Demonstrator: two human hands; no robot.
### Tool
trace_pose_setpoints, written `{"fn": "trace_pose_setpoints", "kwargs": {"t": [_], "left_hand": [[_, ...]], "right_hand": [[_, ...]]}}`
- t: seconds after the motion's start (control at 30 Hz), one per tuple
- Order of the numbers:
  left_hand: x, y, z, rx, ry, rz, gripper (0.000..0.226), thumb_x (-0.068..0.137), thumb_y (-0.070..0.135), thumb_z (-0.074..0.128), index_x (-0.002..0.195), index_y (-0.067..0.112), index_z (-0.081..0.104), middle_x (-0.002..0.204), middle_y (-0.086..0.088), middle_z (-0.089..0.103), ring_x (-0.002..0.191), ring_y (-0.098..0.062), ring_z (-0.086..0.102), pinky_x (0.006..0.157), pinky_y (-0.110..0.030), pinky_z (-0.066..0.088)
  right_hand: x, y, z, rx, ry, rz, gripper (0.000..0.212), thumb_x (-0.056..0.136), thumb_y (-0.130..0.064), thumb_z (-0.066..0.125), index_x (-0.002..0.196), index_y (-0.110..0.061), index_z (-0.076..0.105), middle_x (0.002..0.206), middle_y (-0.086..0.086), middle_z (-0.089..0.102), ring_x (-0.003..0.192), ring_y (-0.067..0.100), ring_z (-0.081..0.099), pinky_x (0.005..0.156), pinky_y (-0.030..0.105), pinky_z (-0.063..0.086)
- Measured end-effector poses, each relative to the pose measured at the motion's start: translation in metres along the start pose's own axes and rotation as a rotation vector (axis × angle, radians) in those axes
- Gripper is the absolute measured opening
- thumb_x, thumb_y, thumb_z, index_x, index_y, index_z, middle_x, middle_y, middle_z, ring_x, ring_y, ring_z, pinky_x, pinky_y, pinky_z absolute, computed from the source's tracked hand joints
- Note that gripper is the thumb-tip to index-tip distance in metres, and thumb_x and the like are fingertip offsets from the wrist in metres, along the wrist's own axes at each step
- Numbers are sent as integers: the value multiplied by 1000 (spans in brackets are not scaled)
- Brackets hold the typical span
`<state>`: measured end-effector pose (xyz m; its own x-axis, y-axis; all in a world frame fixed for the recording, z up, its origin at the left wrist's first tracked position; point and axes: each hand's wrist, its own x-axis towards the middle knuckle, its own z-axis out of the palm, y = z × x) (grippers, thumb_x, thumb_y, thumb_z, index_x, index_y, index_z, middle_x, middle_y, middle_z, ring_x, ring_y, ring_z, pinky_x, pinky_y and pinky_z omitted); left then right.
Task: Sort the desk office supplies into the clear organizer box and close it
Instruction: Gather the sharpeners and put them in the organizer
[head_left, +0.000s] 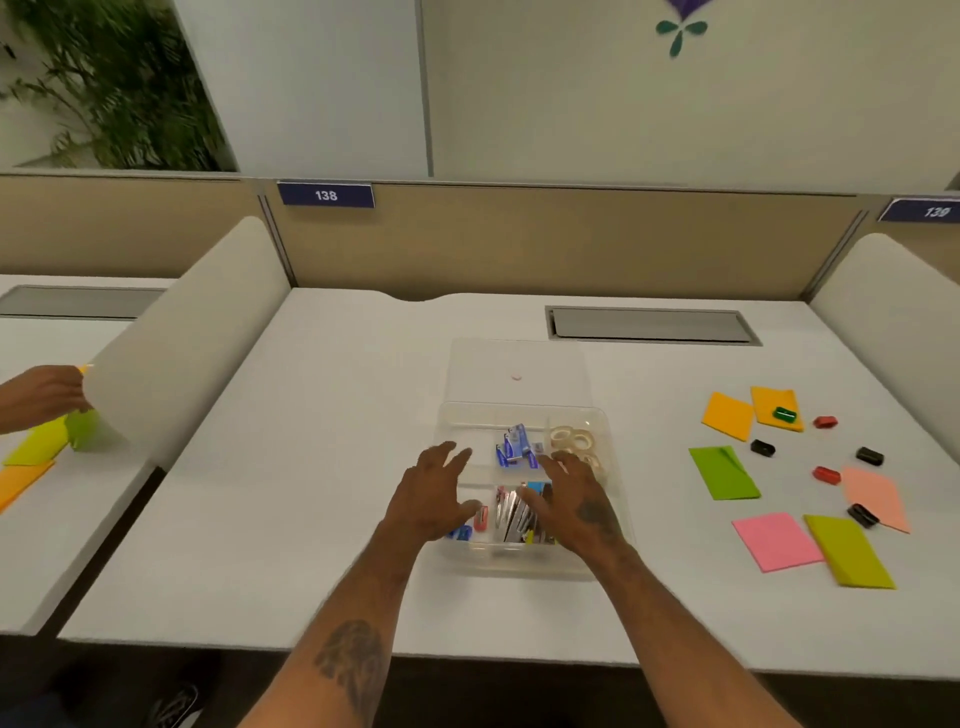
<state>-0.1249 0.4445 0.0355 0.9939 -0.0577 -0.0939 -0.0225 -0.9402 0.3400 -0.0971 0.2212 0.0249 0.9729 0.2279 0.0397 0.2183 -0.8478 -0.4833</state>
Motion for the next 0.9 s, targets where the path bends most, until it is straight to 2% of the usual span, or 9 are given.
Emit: {"fn": "trace_pose_setpoints", "kwargs": {"t": [0.1, 0.2, 0.3, 0.43, 0.8, 0.9], "left_hand": [[15, 19, 6, 35, 39, 66, 90, 86, 62, 54, 155, 26, 10, 164, -4, 1, 151, -22, 1, 121, -42, 14], [34, 45, 14, 62, 62, 138, 92, 86, 66, 49, 155, 27, 3, 164, -5, -6, 151, -23, -7, 121, -43, 8], [55, 76, 25, 61, 39, 207, 94, 84, 69, 48, 154, 30, -1, 164, -4, -7, 151, -22, -8, 121, -44, 7], [87, 126, 44, 71, -7, 277, 96, 83, 68, 50, 154, 32, -2, 164, -3, -5, 151, -23, -7, 120, -46, 6], [176, 283, 107, 98, -122, 400, 93, 88, 62, 48, 154, 28, -7, 164, -6, -8, 151, -25, -8, 122, -46, 6], [193, 319, 126, 133, -164, 438, 94, 88, 62, 49, 154, 26, -9, 163, -7, -9, 151, -26, -9, 122, -47, 7]], "right_hand": [[-6, 28, -13, -52, 67, 44, 69, 86, -65, 48, 144, -29, 37, 153, 4, 31, 143, 21, 25, 114, 37, 29], [-13, 59, -28, -99, 131, 127, 72, 87, -66, 44, 146, -27, 34, 156, 7, 24, 146, 23, 18, 115, 40, 24], [-18, 93, -44, -120, 137, 254, 74, 88, -68, 37, 149, -28, 26, 159, 6, 17, 148, 23, 10, 115, 43, 20], [-26, 144, -67, -110, 163, 391, 73, 89, -67, 37, 149, -28, 26, 159, 7, 18, 147, 23, 11, 115, 44, 21], [-28, 308, -140, -119, 145, 572, 74, 89, -68, 33, 150, -26, 24, 159, 8, 18, 147, 25, 13, 116, 45, 22], [-33, 343, -153, -157, 144, 580, 84, 83, -76, 15, 149, -25, 25, 158, 10, 20, 147, 27, 15, 113, 46, 27]]}}
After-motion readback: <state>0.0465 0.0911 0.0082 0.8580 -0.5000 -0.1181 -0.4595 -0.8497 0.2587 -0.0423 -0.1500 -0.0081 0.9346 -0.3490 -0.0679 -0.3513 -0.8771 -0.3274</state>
